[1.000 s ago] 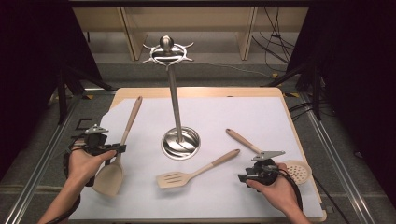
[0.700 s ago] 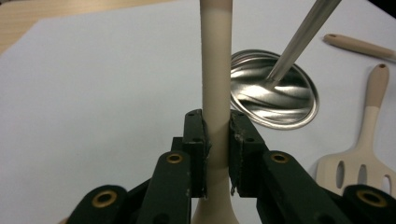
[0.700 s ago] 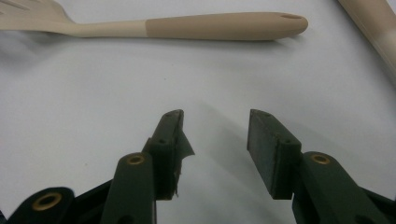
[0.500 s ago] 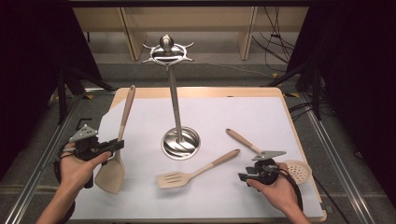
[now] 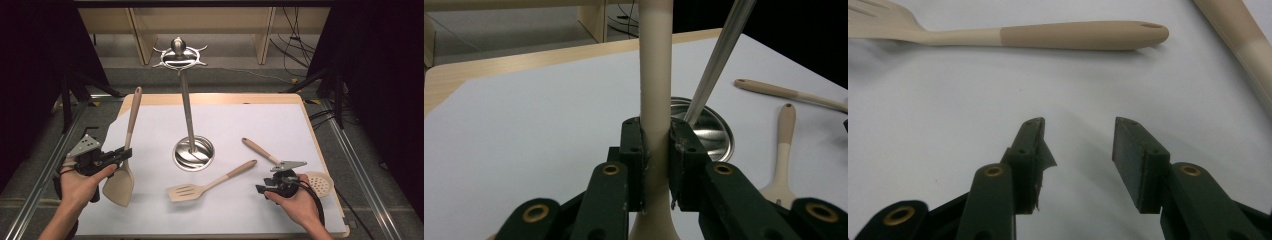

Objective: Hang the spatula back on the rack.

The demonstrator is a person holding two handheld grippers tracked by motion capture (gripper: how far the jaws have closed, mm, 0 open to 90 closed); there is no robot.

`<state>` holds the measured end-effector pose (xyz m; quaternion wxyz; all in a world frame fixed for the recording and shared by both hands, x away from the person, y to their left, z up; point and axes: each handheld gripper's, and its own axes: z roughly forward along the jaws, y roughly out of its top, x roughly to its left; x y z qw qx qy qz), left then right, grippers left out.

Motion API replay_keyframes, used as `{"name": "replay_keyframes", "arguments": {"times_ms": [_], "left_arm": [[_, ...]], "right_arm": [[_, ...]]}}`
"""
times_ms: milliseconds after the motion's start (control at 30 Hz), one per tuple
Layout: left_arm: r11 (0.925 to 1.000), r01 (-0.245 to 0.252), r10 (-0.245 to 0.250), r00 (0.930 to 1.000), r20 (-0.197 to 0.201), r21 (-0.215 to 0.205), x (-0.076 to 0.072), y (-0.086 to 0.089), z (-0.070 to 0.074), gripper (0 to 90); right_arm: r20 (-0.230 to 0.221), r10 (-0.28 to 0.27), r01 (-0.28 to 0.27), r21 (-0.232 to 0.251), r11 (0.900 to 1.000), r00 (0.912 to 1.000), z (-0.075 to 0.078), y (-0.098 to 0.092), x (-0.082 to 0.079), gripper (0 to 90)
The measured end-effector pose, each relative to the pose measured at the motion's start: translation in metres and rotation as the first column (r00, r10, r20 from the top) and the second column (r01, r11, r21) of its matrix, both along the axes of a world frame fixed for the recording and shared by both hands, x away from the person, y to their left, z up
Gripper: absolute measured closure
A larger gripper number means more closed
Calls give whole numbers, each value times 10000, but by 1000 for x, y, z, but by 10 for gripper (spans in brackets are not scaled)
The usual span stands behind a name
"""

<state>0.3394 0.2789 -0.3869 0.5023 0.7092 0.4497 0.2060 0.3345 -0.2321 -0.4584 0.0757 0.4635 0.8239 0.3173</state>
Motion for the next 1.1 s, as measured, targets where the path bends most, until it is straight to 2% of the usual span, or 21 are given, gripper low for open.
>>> {"name": "replay_keyframes", "arguments": {"times_ms": [67, 100, 267, 333, 367, 600, 733, 867, 1100], "left_arm": [[10000, -16, 16, 10000, 93, -17, -1, -1, 2, 781], [10000, 66, -66, 10000, 24, -3, -1, -1, 4, 781], [9998, 81, -74, 9993, 370, -183, -2, -4, 9, 781], [9998, 103, -96, 9992, 390, -168, -2, -5, 11, 781], [9998, 201, -201, 9991, 373, 10, -2, -5, 13, 781], [9994, 287, -274, 9978, 612, -207, -3, -13, 19, 781], [9991, 392, -382, 9972, 637, -156, -3, -15, 23, 781], [9986, 437, -411, 9954, 868, -286, -3, -18, 29, 781], [9984, 496, -464, 9937, 1018, -286, -4, -20, 37, 781]], "right_arm": [[-67, 59, -59, 12, 10000, 10000, 0, 0, 0, 565], [-159, 328, -321, 459, 9984, 9993, -1, -1, 1, 565], [-150, 284, -278, 412, 9988, 9995, -1, -2, 1, 565], [-159, 290, -283, 412, 9987, 9995, -1, -1, 1, 565], [-156, 287, -280, 411, 9988, 9995, -1, -1, 1, 565], [-159, 306, -298, 446, 9986, 9994, -1, -1, 2, 565], [-162, 304, -297, 436, 9986, 9994, -1, -1, 2, 565], [-161, 298, -291, 439, 9986, 9994, -1, -1, 2, 565], [-151, 283, -277, 403, 9988, 9995, -1, -1, 2, 565]]}}
